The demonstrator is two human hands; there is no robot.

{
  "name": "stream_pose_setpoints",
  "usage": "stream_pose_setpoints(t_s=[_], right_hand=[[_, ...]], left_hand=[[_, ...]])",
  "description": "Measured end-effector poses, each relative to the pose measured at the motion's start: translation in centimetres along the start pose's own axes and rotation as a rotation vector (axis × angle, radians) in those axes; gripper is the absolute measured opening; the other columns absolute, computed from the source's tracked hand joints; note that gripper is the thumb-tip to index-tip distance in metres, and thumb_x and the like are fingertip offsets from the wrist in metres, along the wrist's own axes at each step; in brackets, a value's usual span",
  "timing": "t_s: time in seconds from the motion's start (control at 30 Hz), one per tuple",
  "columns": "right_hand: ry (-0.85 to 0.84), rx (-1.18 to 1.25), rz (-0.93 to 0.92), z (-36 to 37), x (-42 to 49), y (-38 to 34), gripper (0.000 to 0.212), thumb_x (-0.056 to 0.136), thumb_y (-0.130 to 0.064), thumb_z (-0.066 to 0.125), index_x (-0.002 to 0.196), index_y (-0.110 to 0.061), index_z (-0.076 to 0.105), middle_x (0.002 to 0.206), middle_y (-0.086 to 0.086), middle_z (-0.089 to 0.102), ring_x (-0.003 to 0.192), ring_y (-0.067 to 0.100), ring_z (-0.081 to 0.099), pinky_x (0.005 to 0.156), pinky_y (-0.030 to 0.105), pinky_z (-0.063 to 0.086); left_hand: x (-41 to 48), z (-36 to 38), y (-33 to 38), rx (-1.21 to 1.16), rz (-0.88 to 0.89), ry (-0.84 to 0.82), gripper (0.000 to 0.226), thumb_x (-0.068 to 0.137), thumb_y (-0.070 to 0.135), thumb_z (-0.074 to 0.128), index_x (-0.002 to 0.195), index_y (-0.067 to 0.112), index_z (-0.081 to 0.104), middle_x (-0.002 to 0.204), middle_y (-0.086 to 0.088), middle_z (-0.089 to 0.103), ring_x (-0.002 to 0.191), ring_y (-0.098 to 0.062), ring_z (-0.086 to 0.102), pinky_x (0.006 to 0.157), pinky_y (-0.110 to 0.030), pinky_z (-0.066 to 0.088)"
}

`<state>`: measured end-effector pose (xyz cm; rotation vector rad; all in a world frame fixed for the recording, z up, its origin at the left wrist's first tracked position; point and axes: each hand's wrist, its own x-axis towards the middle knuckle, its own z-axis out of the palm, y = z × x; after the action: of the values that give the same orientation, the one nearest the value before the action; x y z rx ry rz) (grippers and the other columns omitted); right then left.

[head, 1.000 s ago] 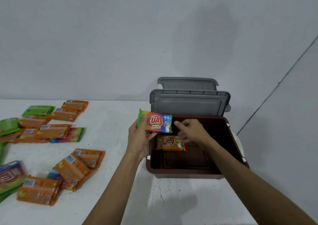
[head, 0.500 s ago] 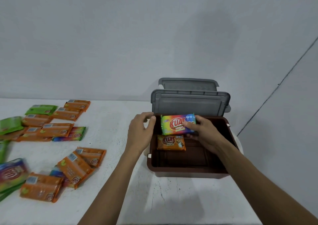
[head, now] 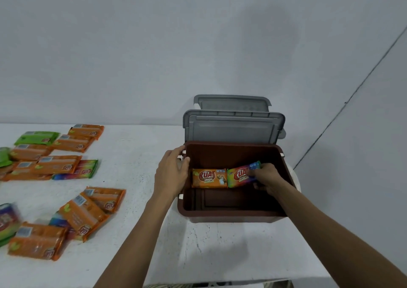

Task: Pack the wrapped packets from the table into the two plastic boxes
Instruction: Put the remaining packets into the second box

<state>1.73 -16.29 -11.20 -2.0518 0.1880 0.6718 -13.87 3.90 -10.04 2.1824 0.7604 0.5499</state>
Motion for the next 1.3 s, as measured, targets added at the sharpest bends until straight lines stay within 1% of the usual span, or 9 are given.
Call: stream_pose_setpoints(t_s=[0.13, 0.23, 0.33, 0.47, 0.7, 0.87, 0.93, 1.03, 1.3], right_hand=[[0.033, -0.181, -0.039, 0.0, 0.6, -0.3, 0.046, 0.088, -0.016, 0.072, 0.124, 0.003, 0.05, 0.114, 0.019, 0.06, 0.089, 0.03, 0.066, 0.047, 0.028, 0.054], [0.057, -0.403, -0.074, 0.0, 0.4, -0.5, 0.051, 0.09, -0.02, 0.07, 0.129, 0.0, 0.044, 0.125, 0.021, 0.054, 0.074, 0.03, 0.068, 0.041, 0.026, 0.054], [0.11, -0.554, -0.141, 0.4, 0.4, -0.2, 0.056, 0.09, -0.021, 0.069, 0.133, -0.001, 0.04, 0.129, 0.021, 0.051, 0.079, 0.033, 0.069, 0.05, 0.032, 0.058], [0.198, -0.733, -0.288, 0.6, 0.3, 0.3, 0.051, 0.09, -0.023, 0.07, 0.129, -0.002, 0.045, 0.124, 0.02, 0.057, 0.104, 0.035, 0.064, 0.083, 0.042, 0.058], [0.143, -0.913, -0.338, 0.5, -1.7, -1.0, 0.048, 0.092, -0.043, 0.062, 0.121, -0.007, 0.052, 0.118, 0.016, 0.058, 0.105, 0.033, 0.061, 0.079, 0.039, 0.05], [0.029, -0.75, -0.383, 1.3, -4.7, -2.7, 0.046, 0.088, -0.058, 0.059, 0.107, -0.016, 0.058, 0.102, 0.006, 0.063, 0.093, 0.024, 0.062, 0.081, 0.042, 0.056], [0.007, -0.648, -0.471, 2.1, -6.6, -3.4, 0.045, 0.089, -0.056, 0.059, 0.109, -0.015, 0.062, 0.101, 0.003, 0.063, 0.094, 0.02, 0.06, 0.079, 0.035, 0.053], [-0.013, -0.506, -0.614, 4.1, -9.8, -4.5, 0.034, 0.092, -0.048, 0.06, 0.104, -0.017, 0.065, 0.097, -0.003, 0.065, 0.087, 0.009, 0.058, 0.065, 0.02, 0.043], [-0.065, -0.303, -0.927, 13.0, -16.4, -6.9, 0.019, 0.092, -0.04, 0.06, 0.101, -0.024, 0.063, 0.102, -0.012, 0.065, 0.094, 0.006, 0.062, 0.082, 0.024, 0.054]], left_hand=[[0.1, 0.2, -0.3, -0.019, 0.001, 0.014, 0.039, 0.096, 0.032, 0.051, 0.135, 0.028, 0.053, 0.127, -0.001, 0.058, 0.113, -0.018, 0.057, 0.091, -0.036, 0.048], [0.0, 0.3, -0.4, -0.026, -0.009, 0.026, 0.039, 0.097, 0.033, 0.051, 0.135, 0.028, 0.053, 0.129, -0.002, 0.057, 0.114, -0.019, 0.057, 0.093, -0.038, 0.049], [0.0, 0.4, -0.4, -0.026, -0.017, 0.031, 0.039, 0.096, 0.034, 0.051, 0.135, 0.028, 0.053, 0.13, -0.002, 0.057, 0.115, -0.02, 0.057, 0.094, -0.04, 0.05], [0.0, 0.3, -0.4, -0.029, -0.016, 0.034, 0.039, 0.097, 0.034, 0.051, 0.135, 0.027, 0.053, 0.13, -0.003, 0.058, 0.115, -0.02, 0.057, 0.094, -0.041, 0.05], [0.0, -0.2, -0.8, -0.07, -0.007, -0.05, 0.043, 0.097, 0.04, 0.049, 0.139, 0.032, 0.047, 0.133, -0.003, 0.056, 0.12, -0.02, 0.053, 0.098, -0.046, 0.049], [-0.6, -2.9, -2.5, -0.135, -0.027, -0.26, 0.059, 0.091, 0.049, 0.055, 0.145, 0.035, 0.035, 0.137, 0.002, 0.052, 0.114, -0.012, 0.052, 0.09, -0.029, 0.047], [-1.0, -4.5, -3.6, -0.108, -0.03, -0.286, 0.058, 0.091, 0.047, 0.056, 0.144, 0.033, 0.038, 0.135, 0.003, 0.054, 0.109, -0.01, 0.055, 0.087, -0.026, 0.048], [-1.9, -7.5, -5.8, -0.058, -0.025, -0.277, 0.047, 0.092, 0.045, 0.057, 0.135, 0.029, 0.05, 0.128, 0.005, 0.058, 0.105, -0.007, 0.058, 0.086, -0.024, 0.047], [-4.4, -15.5, -13.2, 0.105, -0.107, -0.122, 0.037, 0.095, 0.036, 0.054, 0.131, 0.026, 0.054, 0.127, 0.005, 0.057, 0.109, -0.009, 0.055, 0.092, -0.027, 0.045]])
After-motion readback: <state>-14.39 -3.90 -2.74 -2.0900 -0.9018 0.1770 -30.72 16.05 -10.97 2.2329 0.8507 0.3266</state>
